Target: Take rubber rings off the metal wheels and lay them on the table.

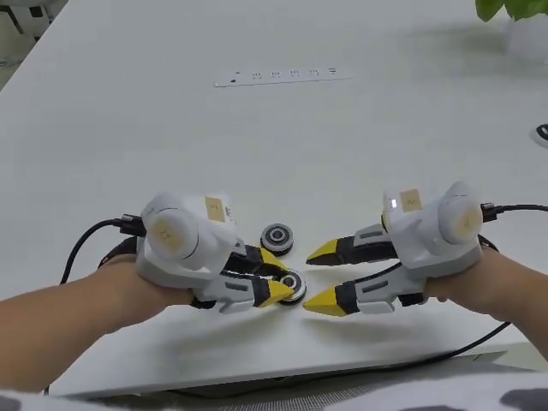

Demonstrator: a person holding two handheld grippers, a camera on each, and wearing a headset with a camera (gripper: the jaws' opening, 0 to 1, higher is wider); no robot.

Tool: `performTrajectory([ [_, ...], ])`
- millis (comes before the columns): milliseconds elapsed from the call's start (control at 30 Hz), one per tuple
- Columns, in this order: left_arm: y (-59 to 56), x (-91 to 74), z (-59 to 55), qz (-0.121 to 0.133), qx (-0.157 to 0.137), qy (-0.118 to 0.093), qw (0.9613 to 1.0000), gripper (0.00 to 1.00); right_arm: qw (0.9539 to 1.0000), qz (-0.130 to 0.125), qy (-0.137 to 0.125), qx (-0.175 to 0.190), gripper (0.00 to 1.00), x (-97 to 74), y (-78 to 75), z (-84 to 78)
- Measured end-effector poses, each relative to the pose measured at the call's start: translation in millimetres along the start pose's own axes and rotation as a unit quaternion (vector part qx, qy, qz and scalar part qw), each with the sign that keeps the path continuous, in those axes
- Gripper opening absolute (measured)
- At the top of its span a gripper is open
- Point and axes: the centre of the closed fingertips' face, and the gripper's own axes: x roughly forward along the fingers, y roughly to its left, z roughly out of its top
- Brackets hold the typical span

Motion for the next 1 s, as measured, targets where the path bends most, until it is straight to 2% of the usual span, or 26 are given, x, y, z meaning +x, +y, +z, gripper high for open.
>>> performTrajectory([
  [800, 3.6, 3.7, 0.0, 0.011, -0.001, -0.006, 0.9999, 0.14, 0.9988, -0.004, -0.03, 0.039, 0.26, 9.2, 1.0, 0.4],
  [1000, 4.6, 4.6, -0.3, 0.012, -0.001, -0.007, 0.9999, 0.13, 0.9992, -0.001, -0.024, 0.031, 0.25, 12.8, 2.9, 0.4],
])
